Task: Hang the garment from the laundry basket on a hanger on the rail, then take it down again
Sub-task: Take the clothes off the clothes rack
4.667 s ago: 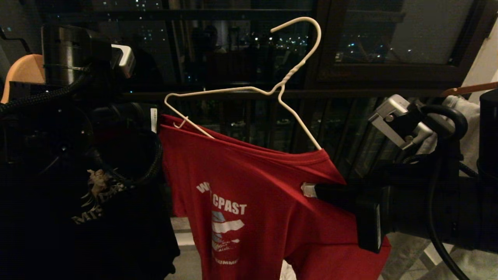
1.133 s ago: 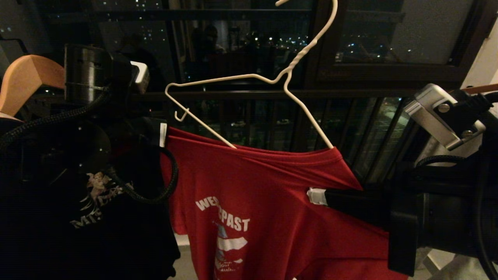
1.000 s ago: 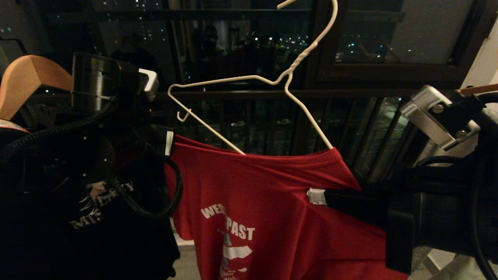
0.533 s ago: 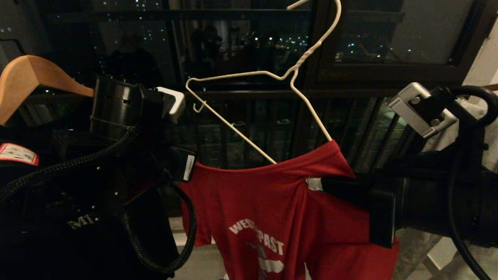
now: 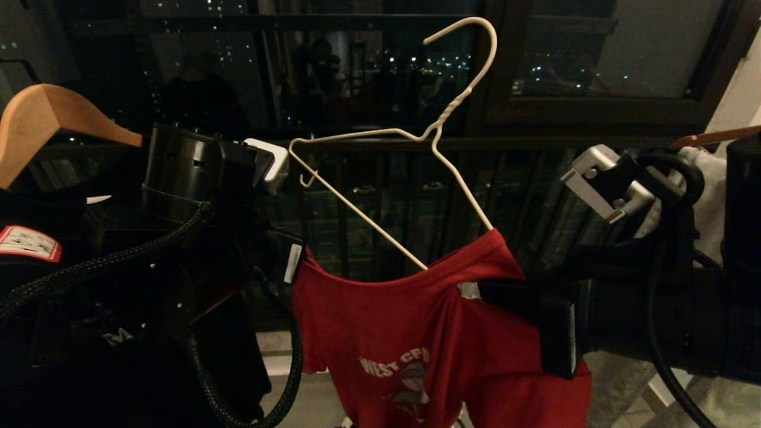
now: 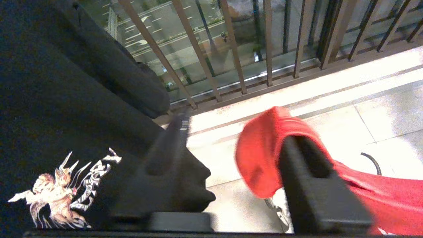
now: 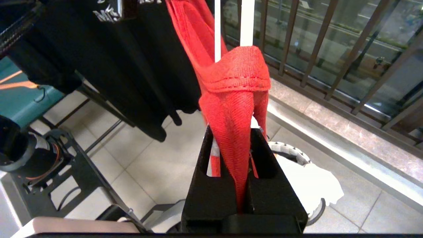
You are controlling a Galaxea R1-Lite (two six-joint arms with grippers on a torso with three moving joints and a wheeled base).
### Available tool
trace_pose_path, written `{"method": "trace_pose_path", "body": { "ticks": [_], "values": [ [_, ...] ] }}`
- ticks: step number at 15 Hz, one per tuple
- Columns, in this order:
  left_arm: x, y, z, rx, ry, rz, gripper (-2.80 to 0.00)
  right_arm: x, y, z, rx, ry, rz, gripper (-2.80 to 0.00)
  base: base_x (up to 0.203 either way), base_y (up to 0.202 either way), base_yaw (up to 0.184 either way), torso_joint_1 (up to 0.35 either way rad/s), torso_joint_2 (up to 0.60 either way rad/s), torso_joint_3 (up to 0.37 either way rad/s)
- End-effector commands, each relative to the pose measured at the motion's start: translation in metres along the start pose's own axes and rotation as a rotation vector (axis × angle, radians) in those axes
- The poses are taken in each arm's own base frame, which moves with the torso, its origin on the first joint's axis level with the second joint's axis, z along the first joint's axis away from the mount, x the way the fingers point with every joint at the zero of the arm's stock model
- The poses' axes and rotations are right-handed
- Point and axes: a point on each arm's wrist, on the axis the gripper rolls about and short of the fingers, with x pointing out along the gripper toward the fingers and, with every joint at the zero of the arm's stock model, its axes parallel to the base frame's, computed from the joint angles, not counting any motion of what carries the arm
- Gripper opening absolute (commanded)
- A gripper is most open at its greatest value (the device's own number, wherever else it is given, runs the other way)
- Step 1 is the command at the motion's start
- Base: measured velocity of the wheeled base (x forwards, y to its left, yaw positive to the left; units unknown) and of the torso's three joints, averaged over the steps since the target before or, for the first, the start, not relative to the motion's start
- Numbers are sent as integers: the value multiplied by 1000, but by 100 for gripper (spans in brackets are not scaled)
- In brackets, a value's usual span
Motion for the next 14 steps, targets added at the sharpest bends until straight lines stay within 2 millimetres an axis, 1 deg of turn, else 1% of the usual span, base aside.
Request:
{"method": "trace_pose_path", "body": {
  "ticks": [1, 4, 6, 7, 10, 12, 13, 14],
  "values": [
    [0, 0, 0, 1, 0, 3, 0, 6, 0, -2, 3, 6, -1, -280, 0, 0, 0, 0, 0, 0],
    [1, -1, -1, 8, 11, 3, 0, 16, -5, -1, 11, -35, -16, -280, 0, 0, 0, 0, 0, 0],
    [2, -2, -5, 36, 37, 7, 0, 19, -7, 1, 15, -60, -21, -280, 0, 0, 0, 0, 0, 0],
    [2, -1, -7, 51, 59, 7, 0, 21, -8, 0, 15, -54, -26, -280, 0, 0, 0, 0, 0, 0],
    [-6, 3, -2, 36, 38, 4, 0, 32, -12, -5, 18, -21, -41, -280, 0, 0, 0, 0, 0, 0],
    [-6, 4, -1, 28, 31, 12, 0, 36, -12, -8, 19, -8, -43, -280, 0, 0, 0, 0, 0, 0],
    [-4, 3, -3, 38, 38, 46, 0, 39, -12, -9, 19, 2, -46, -280, 0, 0, 0, 0, 0, 0],
    [-3, 3, -9, 72, 62, 63, 0, 42, -13, -11, 19, 10, -49, -280, 0, 0, 0, 0, 0, 0]
  ]
}}
